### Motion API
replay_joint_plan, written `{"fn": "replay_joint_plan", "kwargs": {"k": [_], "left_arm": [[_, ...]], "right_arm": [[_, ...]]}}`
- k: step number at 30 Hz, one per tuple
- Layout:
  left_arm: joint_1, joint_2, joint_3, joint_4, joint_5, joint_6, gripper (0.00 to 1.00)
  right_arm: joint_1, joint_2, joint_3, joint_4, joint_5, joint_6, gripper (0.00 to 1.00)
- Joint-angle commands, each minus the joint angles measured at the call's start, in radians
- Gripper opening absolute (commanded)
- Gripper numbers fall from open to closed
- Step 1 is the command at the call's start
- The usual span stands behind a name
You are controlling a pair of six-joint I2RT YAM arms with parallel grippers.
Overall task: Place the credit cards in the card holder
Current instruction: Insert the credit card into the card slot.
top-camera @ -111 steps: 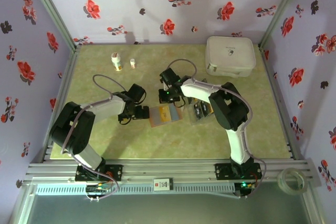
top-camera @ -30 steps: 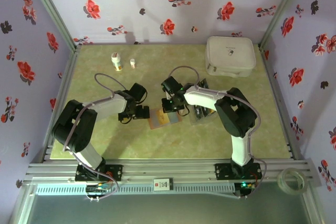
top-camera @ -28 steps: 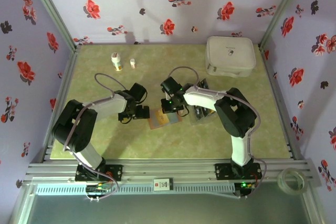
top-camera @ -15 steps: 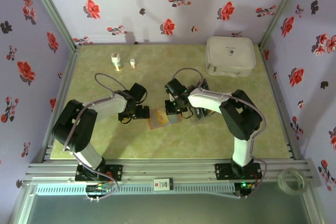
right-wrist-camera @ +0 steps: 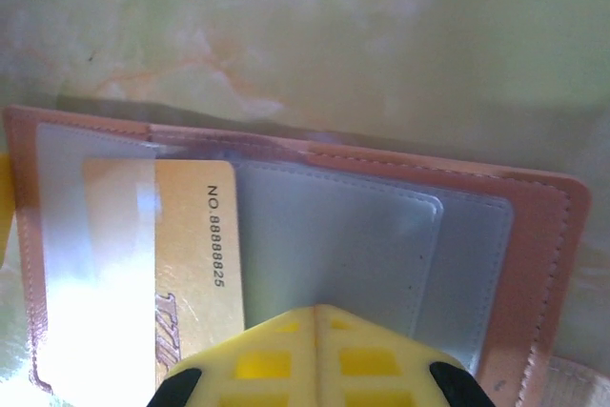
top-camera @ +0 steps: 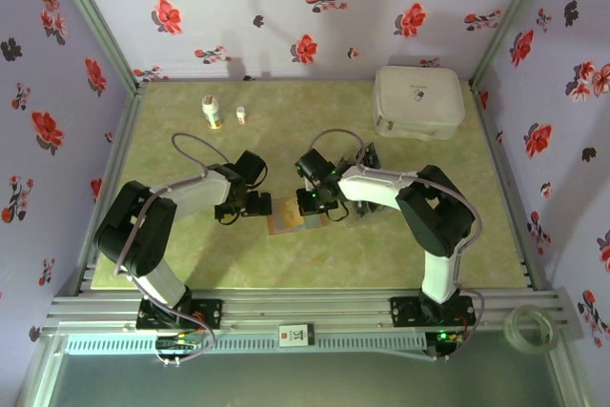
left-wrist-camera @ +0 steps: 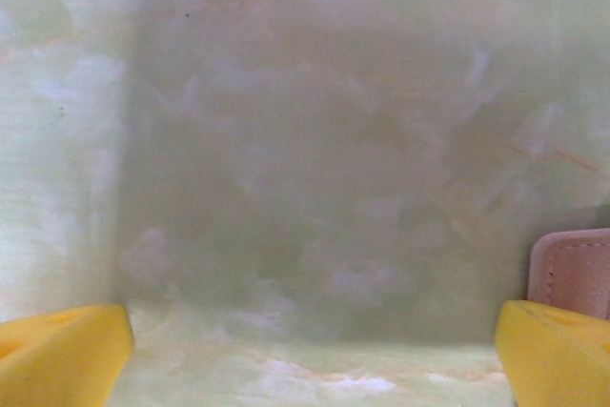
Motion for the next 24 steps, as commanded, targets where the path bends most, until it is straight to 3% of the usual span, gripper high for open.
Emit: {"fn": "replay_joint_plan", "kwargs": {"k": [1, 15, 24], "left_arm": [[-0.001, 0.066, -0.013, 0.097, 0.03, 0.021, 1.0], [-0.002, 0.065, -0.015, 0.1, 0.033, 0.02, 1.0], [0.016, 0.026, -0.005, 0.066, 0.033, 0.034, 1.0]], "right_arm": [[0.018, 0.022, 0.03, -0.012, 0.002, 0.025, 0.0], [0.07, 0.061, 0.096, -0.048, 0.01, 0.02, 0.0], [0.056, -0.027, 0.05, -0.086, 0.076, -0.001, 0.0]]}}
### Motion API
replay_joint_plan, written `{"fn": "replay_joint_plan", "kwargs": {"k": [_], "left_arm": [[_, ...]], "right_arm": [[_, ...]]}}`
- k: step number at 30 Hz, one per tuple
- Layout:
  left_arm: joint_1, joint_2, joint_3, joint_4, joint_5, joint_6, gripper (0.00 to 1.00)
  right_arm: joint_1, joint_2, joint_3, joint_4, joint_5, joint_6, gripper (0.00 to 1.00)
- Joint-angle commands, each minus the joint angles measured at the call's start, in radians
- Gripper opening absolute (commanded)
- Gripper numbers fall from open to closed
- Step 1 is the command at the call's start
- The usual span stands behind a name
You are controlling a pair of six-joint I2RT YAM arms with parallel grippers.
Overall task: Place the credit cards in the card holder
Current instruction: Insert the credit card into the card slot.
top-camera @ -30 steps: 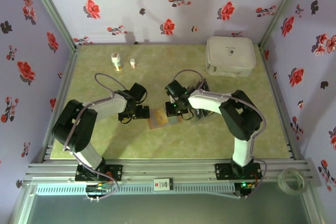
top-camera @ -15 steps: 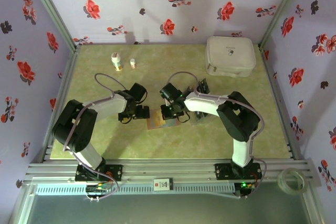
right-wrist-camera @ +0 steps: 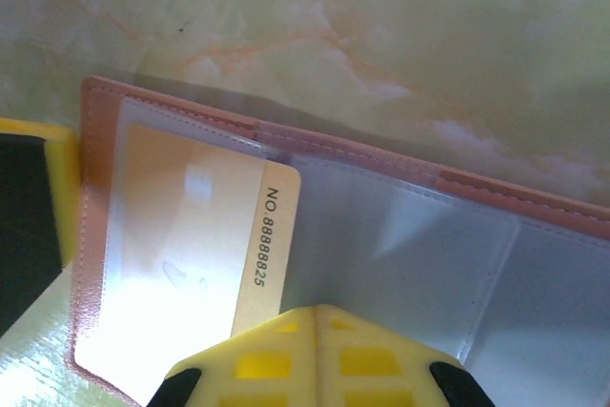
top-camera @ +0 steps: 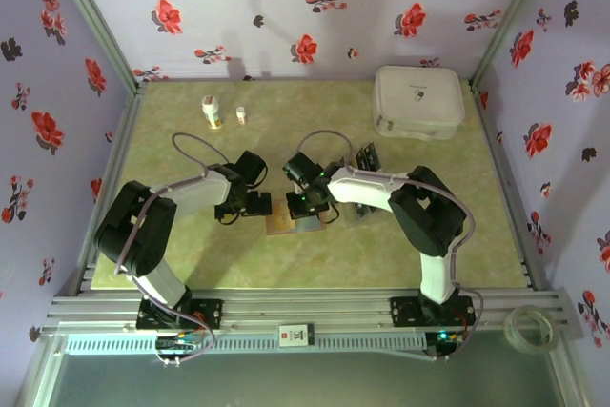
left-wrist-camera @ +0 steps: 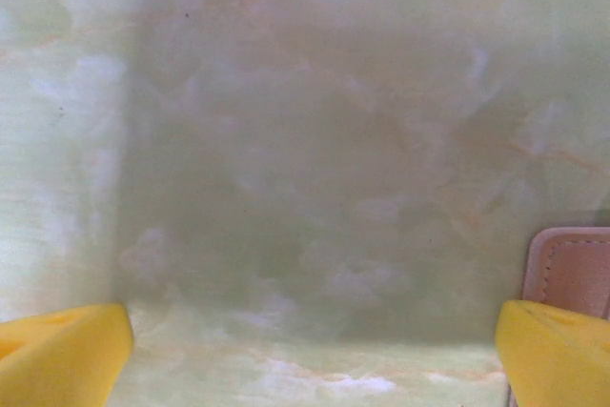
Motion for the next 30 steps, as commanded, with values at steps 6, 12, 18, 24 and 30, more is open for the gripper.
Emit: {"fn": "replay_joint_plan", "kwargs": {"k": [6, 12, 18, 24, 30], "left_arm": [[0.022, -0.041, -0.004, 0.024, 0.032, 0.042, 1.0], [0.022, -0.08, -0.027, 0.011, 0.04, 0.037, 1.0], [0.019, -0.079, -0.056, 0.029, 0.056, 0.023, 1.0], [0.012, -0.078, -0.089, 0.045, 0.058, 0.014, 1.0], [0.012, -0.066, -0.105, 0.06, 0.059, 0.014, 1.0]], "right_arm": [[-0.002, -0.095, -0.045, -0.013, 0.026, 0.019, 0.0], [0.001, -0.083, -0.046, 0.026, 0.003, 0.043, 0.0], [0.01, -0.051, -0.039, 0.059, -0.022, 0.06, 0.0], [0.018, -0.015, -0.023, 0.074, -0.034, 0.066, 0.0], [0.018, 0.006, -0.026, 0.076, -0.031, 0.066, 0.0]]}}
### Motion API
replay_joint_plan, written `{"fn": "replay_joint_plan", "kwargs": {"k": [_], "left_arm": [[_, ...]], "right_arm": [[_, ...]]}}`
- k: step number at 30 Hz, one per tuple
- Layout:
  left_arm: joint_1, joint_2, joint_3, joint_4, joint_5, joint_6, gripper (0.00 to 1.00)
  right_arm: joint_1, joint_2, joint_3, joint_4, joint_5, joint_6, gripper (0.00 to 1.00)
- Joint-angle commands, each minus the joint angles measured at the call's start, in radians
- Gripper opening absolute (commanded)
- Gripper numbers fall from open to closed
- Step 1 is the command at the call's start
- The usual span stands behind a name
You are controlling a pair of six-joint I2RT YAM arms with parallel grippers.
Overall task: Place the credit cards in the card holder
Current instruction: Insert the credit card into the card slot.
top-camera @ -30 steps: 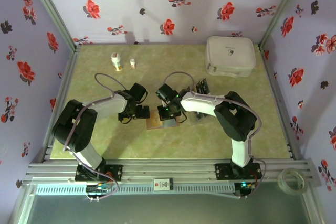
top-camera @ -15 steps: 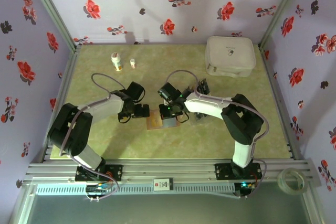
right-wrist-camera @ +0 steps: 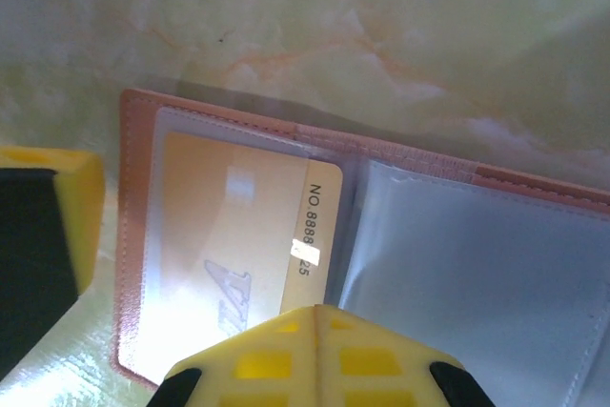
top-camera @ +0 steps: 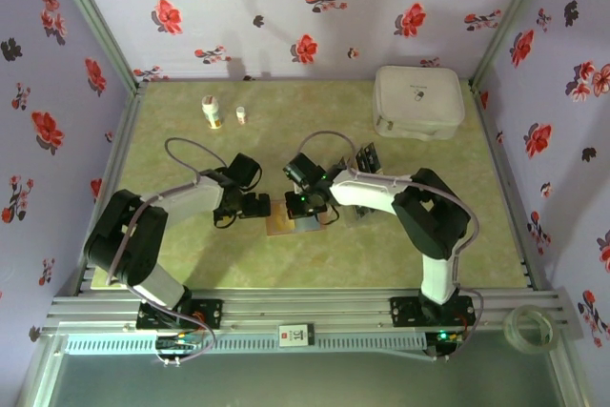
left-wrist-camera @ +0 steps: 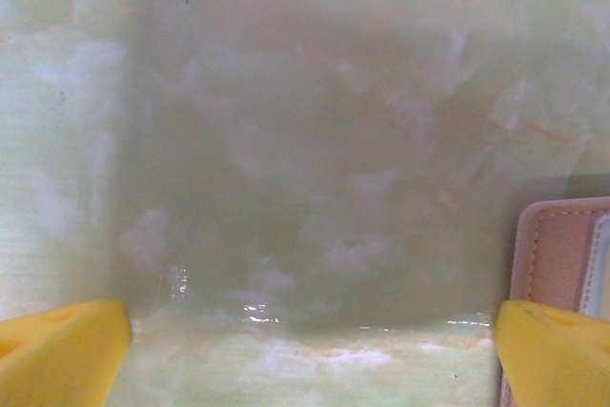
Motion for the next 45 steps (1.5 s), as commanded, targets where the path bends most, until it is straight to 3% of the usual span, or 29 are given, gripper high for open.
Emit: {"fn": "replay_joint_plan", "kwargs": {"k": [1, 26, 45], "left_arm": [[-0.003, 0.016, -0.029, -0.002, 0.019, -0.005, 1.0], [-0.006, 0.063, -0.022, 0.026, 0.023, 0.006, 1.0], [0.125, -0.14, 0.031, -0.075, 0.024, 0.02, 1.0]], "right_arm": [[0.008, 0.02, 0.004, 0.009, -0.003, 0.013, 0.0], [0.031, 0.054, 0.058, 0.025, -0.043, 0.033, 0.0], [-0.042, -0.152, -0.07, 0.047, 0.01, 0.048, 0.04]]}}
